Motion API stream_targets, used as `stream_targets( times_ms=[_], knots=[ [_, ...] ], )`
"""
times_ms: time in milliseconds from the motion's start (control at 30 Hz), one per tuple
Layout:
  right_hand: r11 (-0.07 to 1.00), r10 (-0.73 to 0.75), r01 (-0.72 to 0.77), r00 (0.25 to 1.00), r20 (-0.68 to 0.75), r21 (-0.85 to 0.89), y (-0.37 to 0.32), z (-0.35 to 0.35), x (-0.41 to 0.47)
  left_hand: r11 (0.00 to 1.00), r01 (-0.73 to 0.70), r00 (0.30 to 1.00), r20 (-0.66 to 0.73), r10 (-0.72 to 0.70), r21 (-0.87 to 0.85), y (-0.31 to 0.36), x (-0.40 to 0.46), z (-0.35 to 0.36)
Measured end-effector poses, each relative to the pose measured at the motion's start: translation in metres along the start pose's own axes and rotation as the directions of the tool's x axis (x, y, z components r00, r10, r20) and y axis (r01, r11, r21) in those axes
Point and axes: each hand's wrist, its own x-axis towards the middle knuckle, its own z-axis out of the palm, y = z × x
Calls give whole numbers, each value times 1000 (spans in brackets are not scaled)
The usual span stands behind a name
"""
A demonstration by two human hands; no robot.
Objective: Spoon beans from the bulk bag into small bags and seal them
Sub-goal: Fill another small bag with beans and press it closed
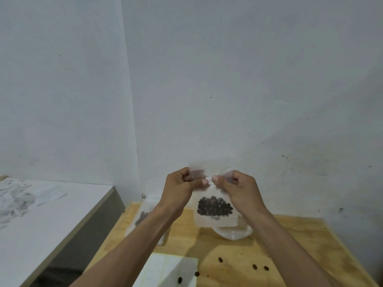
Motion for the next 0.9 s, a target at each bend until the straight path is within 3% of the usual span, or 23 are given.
stream_targets(
  times_ms=[233, 400, 567, 700, 800, 900],
  knots=[
    [999, 33, -32, 992, -119, 7, 6, -2, -3, 999, 39, 999, -20, -39, 0, -2, 3, 19],
    [988, 97, -87, 992, -79, 124, 3, -26, 1, 997, 73, 997, -9, -74, -24, 2, 8, 37],
    [993, 119, -118, 992, -35, 13, 12, -69, 4, 993, 116, 993, 19, -116, -19, -5, 15, 69],
    [965, 239, -235, 971, 24, -119, 27, -112, -8, 980, 192, 981, -10, -193, -53, -22, 29, 101],
    [956, 275, -282, 958, -85, -81, 45, -148, -18, 968, 242, 968, 47, -245, 57, -39, 24, 135],
    [951, 271, -299, 927, -258, -76, 65, -187, -26, 936, 247, 925, 229, -305, 250, -56, 3, 175]
  ],
)
